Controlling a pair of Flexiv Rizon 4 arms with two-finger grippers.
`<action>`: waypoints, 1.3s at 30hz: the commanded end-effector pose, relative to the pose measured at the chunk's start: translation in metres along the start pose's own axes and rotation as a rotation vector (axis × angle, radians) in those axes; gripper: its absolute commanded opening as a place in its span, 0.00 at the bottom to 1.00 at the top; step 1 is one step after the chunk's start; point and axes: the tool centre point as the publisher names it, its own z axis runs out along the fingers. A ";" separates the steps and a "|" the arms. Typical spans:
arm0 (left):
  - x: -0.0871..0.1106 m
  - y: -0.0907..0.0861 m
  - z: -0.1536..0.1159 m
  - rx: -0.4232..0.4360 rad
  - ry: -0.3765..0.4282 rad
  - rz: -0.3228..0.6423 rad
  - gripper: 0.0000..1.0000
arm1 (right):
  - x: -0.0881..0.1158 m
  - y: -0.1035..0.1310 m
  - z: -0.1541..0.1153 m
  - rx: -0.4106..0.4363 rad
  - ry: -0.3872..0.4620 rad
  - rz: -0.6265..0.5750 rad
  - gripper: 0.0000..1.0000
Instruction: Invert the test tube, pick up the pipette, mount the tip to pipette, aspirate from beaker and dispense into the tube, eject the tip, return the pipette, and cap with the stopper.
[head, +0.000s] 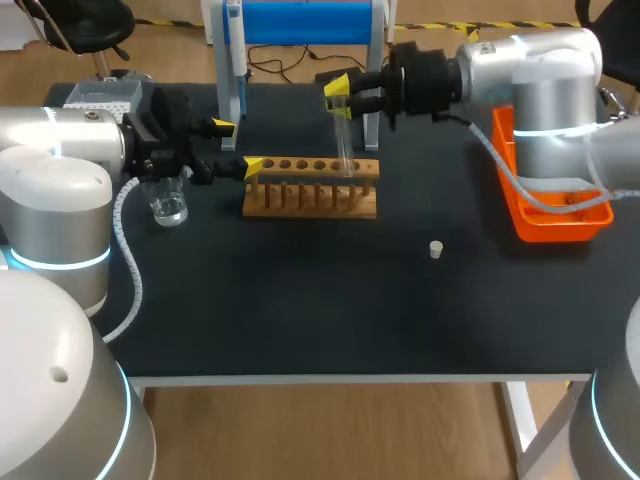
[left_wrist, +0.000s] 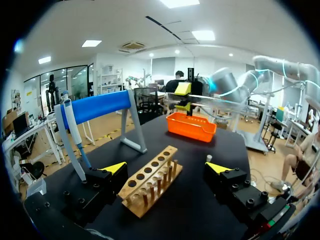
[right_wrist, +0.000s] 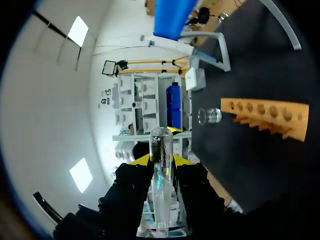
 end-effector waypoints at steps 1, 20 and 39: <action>0.001 0.001 0.000 0.004 -0.002 0.000 1.00 | -0.007 0.008 -0.001 0.097 0.046 0.127 0.00; 0.001 0.001 0.000 0.004 -0.002 0.000 1.00 | -0.008 0.002 -0.006 0.064 0.117 -0.009 0.00; 0.001 0.001 0.000 0.004 -0.002 0.000 1.00 | -0.004 -0.003 -0.007 0.026 0.093 -0.065 0.00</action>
